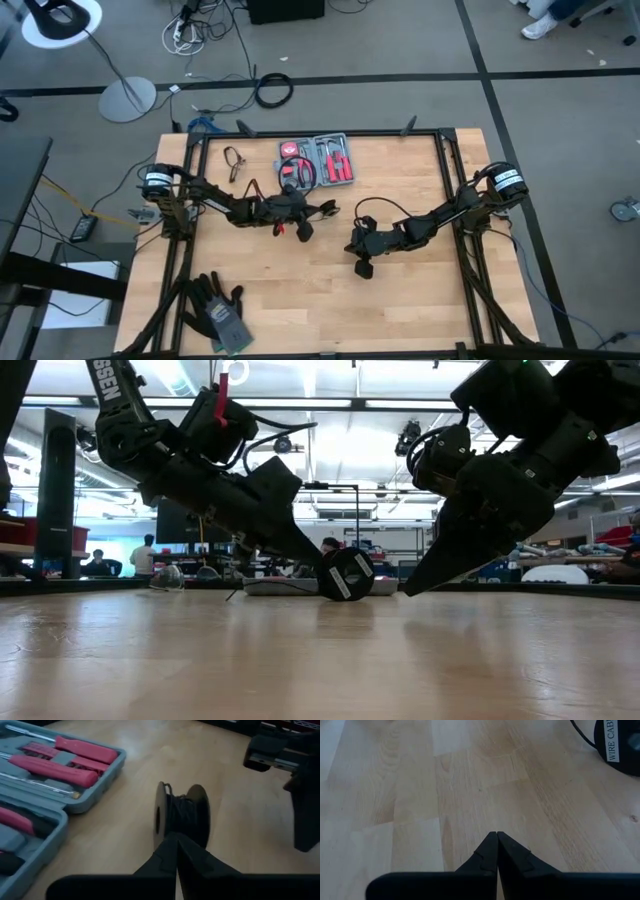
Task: Coil cords
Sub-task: Uncoil the black wire from the black spool
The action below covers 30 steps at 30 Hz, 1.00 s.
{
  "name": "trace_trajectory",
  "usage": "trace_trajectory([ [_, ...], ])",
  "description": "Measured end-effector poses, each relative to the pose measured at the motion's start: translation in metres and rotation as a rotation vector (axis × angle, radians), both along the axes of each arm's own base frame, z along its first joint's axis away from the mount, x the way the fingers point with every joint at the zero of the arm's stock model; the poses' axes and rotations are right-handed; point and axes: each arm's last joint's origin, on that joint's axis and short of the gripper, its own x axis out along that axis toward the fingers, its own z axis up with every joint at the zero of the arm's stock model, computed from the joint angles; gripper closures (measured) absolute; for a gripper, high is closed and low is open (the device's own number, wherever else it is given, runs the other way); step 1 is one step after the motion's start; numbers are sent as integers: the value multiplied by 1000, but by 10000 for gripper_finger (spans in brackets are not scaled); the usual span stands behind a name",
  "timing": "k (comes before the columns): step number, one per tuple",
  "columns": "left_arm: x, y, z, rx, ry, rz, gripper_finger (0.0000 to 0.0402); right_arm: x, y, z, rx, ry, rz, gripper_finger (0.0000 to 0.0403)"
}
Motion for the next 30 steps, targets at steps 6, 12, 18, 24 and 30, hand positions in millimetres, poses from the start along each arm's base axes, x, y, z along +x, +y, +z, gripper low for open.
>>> trace_trajectory([
  [6, 1, -2, 0, -28, -3, -60, 390, 0, 0, 0, 0, 0, 0, 399],
  [12, 0, 1, 0, 9, 0, 17, 389, 0, 0, 0, 0, -1, 0, 395],
  [18, 0, 1, 0, 11, 3, 21, 389, 0, 0, 0, 0, -1, 0, 400],
  [24, 0, 1, 0, 8, 3, 17, 364, 0, 0, 0, 1, -2, 0, 395],
  [30, -1, 5, 0, -5, 2, 15, 328, 0, 0, 0, 0, -2, 0, 398],
])
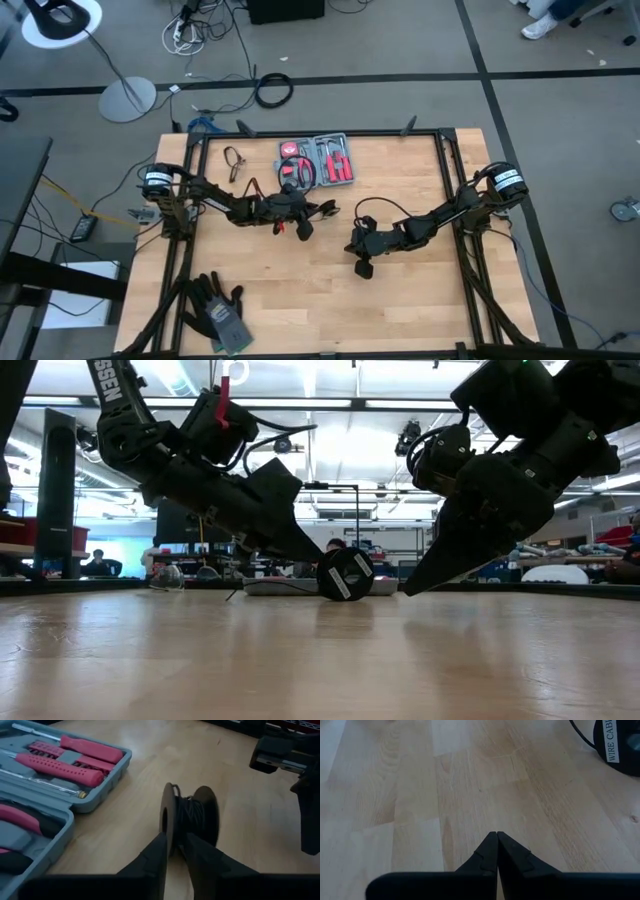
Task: Coil cords
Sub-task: Uncoil the black wire from the black spool
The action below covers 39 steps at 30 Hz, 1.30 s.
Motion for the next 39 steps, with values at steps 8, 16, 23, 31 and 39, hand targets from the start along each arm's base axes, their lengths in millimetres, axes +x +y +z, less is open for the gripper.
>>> trace_trajectory([
  [8, 10, 11, 7, -8, 25, -20, 322, 0, 0, 0, 0, 0, 0, 397],
  [16, 13, 11, 10, 48, 32, -46, 392, 0, 0, 0, 0, 0, 0, 399],
  [23, 17, 11, -6, 9, 47, -57, 400, 0, 0, 0, -7, 0, 6, 398],
  [31, 17, 15, -6, -188, -13, -43, 401, 0, 0, 0, -4, 4, 2, 400],
  [39, 7, 19, -16, -384, -10, 8, 401, 0, 0, 0, 12, 5, -11, 400],
])
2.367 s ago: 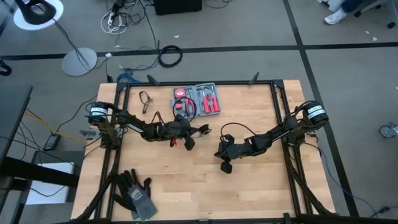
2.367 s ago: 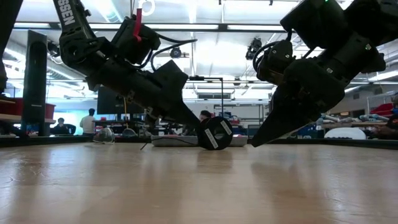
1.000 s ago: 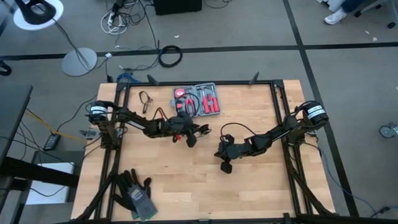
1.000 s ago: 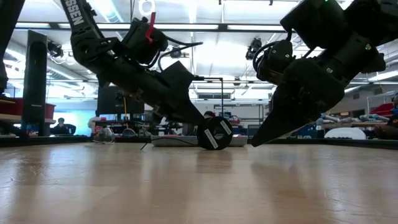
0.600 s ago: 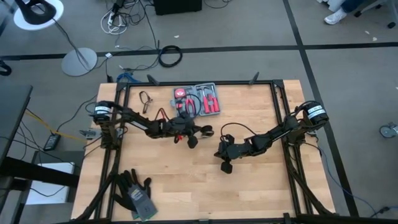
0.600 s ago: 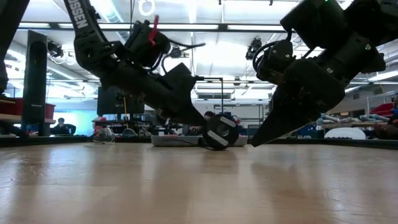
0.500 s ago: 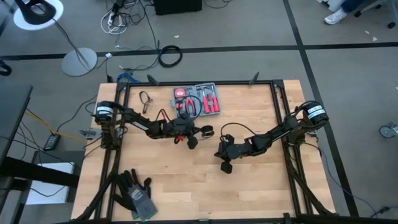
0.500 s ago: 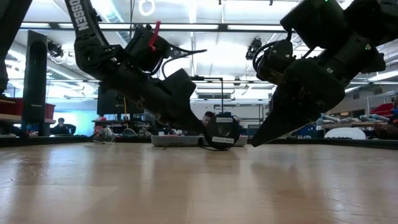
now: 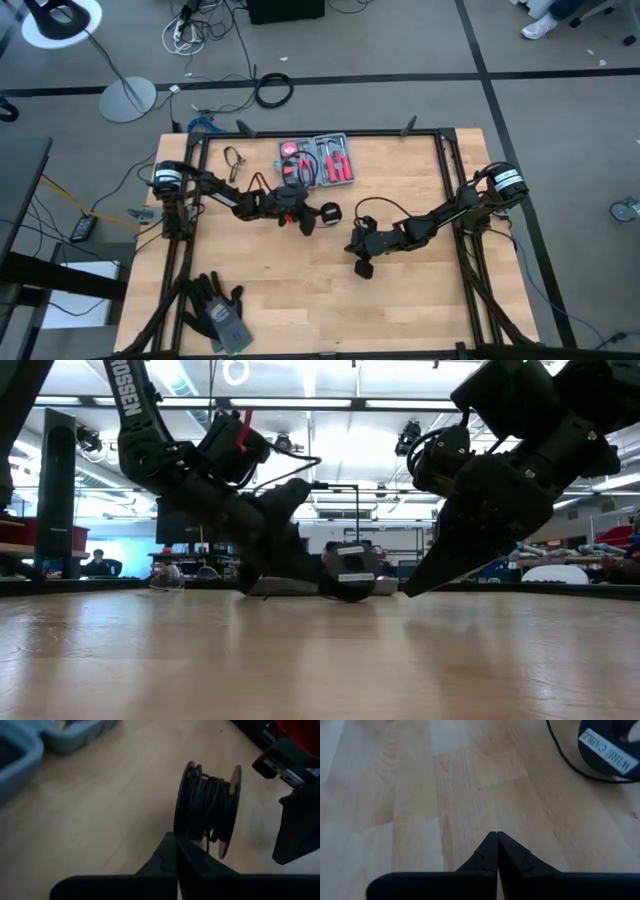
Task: Coil cords
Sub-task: Uncoil the black wire from the black spool
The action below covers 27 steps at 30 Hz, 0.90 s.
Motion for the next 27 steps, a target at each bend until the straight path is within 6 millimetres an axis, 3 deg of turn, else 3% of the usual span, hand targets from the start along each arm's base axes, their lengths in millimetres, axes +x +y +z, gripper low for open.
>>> trace_trajectory([
  [5, -3, 3, -1, -112, -18, 43, 401, 0, 0, 0, 9, 1, -2, 401],
  [11, -2, 4, 1, -125, -44, 72, 394, 0, 0, 0, 10, 1, -3, 398],
  [23, -7, 26, 0, -197, -32, -23, 319, 0, 0, 0, 10, 1, -2, 396],
  [27, -11, 34, -2, -232, -6, -91, 311, 0, 0, 0, 10, 1, -2, 398],
])
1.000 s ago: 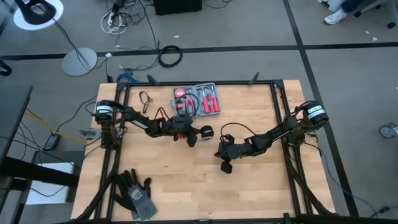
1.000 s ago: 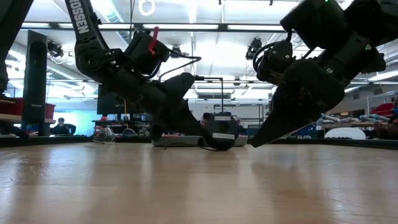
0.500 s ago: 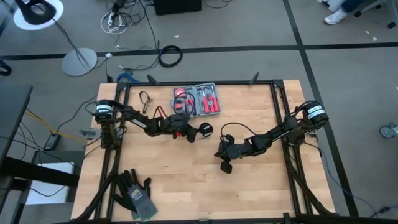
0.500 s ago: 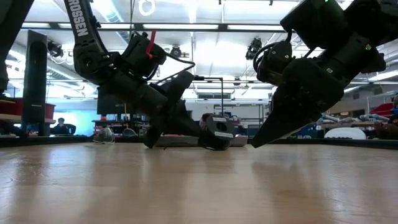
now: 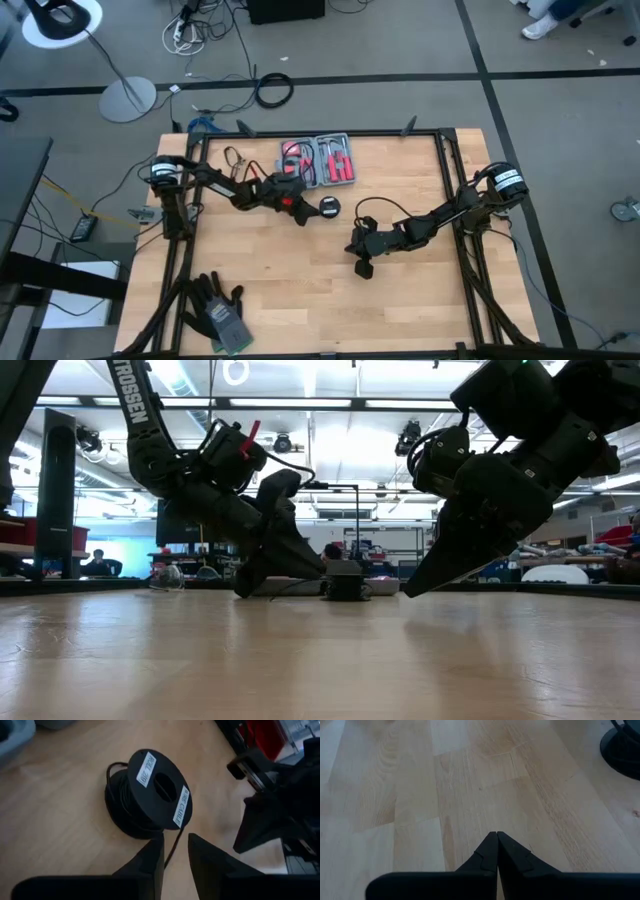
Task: Coil cords
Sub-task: Uncoil the black wire from the black spool
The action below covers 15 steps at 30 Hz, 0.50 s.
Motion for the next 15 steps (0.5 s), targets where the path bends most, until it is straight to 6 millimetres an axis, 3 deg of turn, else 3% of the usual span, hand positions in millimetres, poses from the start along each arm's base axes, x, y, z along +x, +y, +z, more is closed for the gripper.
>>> trace_trajectory([
  [8, -4, 1, 6, 33, -1, -65, 320, 0, 0, 0, 5, 2, 6, 397],
  [15, -9, -18, 40, 136, -17, -65, 334, 0, 0, 0, 4, 3, 6, 400],
])
